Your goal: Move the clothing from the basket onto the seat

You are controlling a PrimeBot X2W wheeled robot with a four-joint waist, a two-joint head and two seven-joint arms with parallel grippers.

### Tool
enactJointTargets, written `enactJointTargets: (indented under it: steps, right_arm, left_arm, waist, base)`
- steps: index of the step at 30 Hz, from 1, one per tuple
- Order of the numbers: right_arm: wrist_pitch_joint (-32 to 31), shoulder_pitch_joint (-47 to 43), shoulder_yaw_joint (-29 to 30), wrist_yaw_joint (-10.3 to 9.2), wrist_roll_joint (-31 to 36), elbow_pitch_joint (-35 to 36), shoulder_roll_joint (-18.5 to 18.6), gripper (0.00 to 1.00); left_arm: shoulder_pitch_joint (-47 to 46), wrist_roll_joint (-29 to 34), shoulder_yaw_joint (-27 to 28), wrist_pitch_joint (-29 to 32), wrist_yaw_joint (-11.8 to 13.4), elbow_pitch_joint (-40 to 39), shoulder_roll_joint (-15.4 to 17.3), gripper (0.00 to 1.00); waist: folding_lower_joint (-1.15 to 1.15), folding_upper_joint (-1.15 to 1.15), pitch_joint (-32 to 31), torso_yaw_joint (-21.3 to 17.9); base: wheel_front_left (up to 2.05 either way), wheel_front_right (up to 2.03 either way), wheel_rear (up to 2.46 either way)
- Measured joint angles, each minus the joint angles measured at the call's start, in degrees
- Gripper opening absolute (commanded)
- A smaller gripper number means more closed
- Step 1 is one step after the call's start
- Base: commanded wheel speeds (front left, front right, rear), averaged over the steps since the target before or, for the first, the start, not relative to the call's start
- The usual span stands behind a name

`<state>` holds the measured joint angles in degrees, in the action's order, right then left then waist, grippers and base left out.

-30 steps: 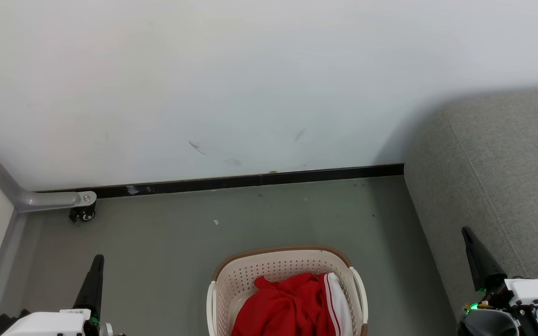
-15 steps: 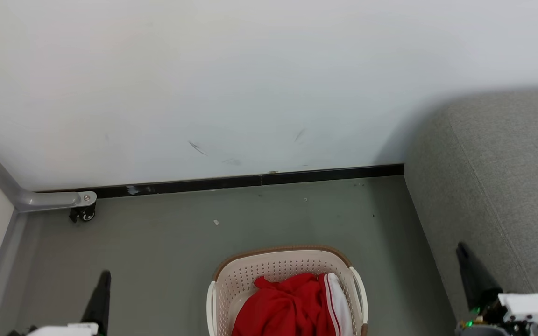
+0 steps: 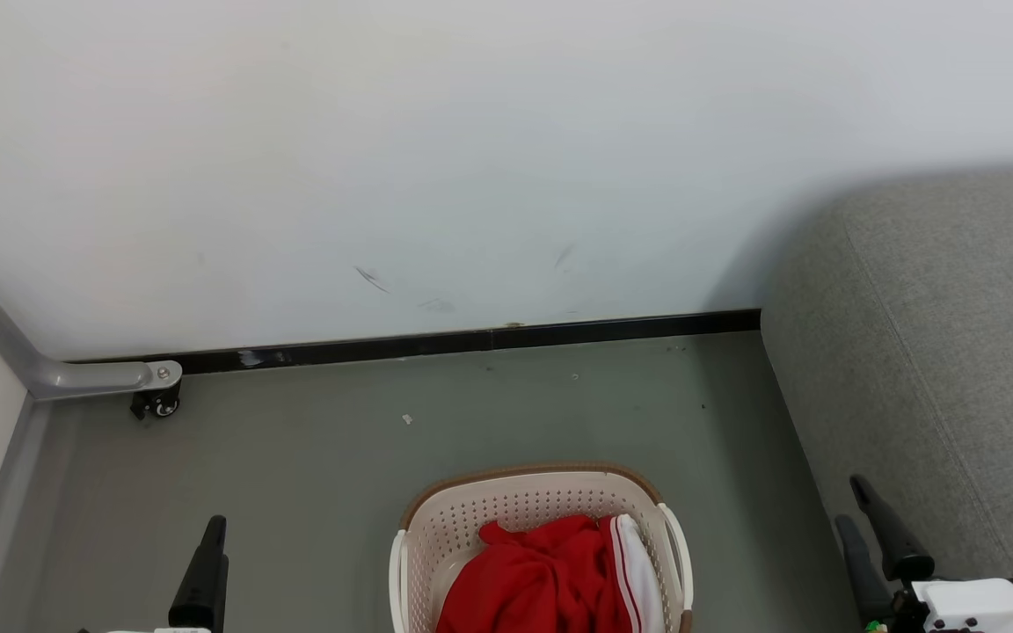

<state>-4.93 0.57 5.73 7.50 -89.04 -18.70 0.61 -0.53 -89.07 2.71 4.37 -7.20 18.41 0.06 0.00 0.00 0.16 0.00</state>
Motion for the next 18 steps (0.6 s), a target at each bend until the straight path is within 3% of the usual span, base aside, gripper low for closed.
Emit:
enactJointTargets:
  steps: [9, 18]
  right_arm:
    - [2.0, 0.0, -0.7, 0.0, 5.6, 1.2, 0.0, 1.0]
    - [4.1, 0.0, -2.4, 0.0, 15.6, 2.6, 0.2, 1.0]
  left_arm:
    - [-0.2, 5.9, -1.7, -1.9, 0.1, -0.6, 0.7, 1.0]
    - [-0.6, 16.1, -2.9, -3.9, 1.5, -2.5, 1.5, 1.0]
  waist:
    - [0.07, 0.0, -0.5, 0.0]
    - [0.55, 0.0, -1.6, 0.2]
  base:
    - [0.0, 0.0, 0.0]
    - [0.0, 0.0, 0.0]
